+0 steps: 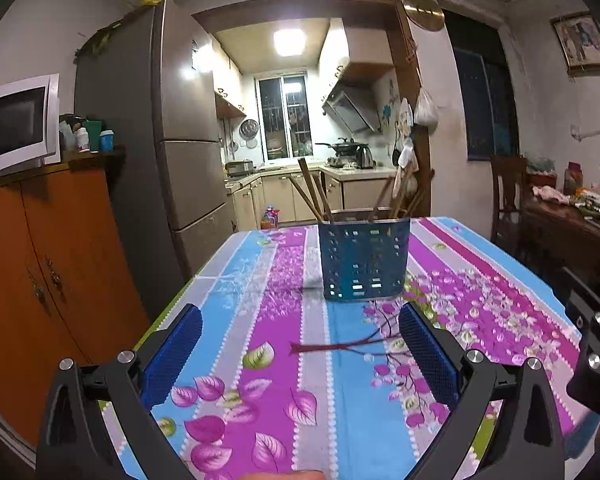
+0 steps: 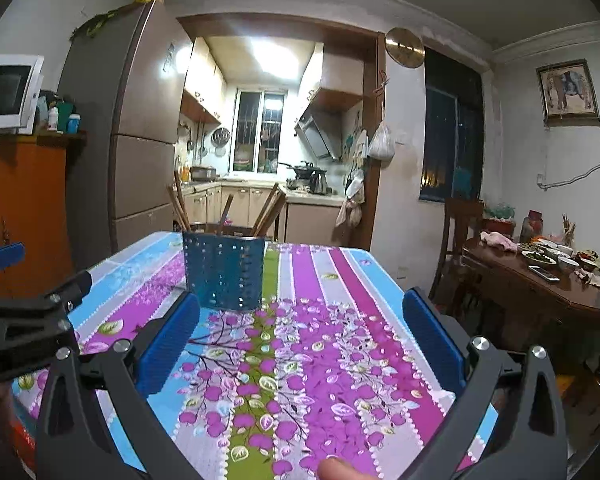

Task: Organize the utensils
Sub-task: 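Withdraw both open tools from the holder over the cleared table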

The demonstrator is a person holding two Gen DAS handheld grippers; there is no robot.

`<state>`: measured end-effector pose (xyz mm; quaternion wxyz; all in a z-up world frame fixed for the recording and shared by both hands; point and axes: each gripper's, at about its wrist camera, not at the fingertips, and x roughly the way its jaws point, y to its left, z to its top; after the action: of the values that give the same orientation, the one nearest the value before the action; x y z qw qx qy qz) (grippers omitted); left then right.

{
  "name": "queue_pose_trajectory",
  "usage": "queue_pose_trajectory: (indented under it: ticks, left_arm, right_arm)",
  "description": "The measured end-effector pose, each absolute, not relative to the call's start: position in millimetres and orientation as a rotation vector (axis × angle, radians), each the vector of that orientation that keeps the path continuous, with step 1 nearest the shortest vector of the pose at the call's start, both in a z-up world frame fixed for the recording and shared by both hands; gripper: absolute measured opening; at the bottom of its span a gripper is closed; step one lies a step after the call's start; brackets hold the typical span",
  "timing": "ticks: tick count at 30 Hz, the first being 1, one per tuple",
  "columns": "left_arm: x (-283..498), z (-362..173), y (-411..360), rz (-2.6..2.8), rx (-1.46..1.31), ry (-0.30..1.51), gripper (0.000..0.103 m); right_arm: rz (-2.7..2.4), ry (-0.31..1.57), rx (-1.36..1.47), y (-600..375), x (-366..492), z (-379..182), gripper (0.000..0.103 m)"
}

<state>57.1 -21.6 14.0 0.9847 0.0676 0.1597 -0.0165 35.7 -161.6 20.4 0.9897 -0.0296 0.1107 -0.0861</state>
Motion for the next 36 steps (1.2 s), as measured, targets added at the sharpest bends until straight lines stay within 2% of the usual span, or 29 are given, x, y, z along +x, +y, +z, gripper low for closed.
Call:
queue_pose_trajectory:
  ticks: [25, 36]
  left_arm:
    - [60, 7, -19, -0.104, 0.076, 0.373, 0.098]
    - [53, 5, -18, -0.067, 0.068, 0.306, 0.098]
  right_arm:
    - [-0.184, 0.268, -0.036, -172, 32, 13, 0.098]
    - [-0.186, 0.266, -0.025, -172, 32, 13, 0.098]
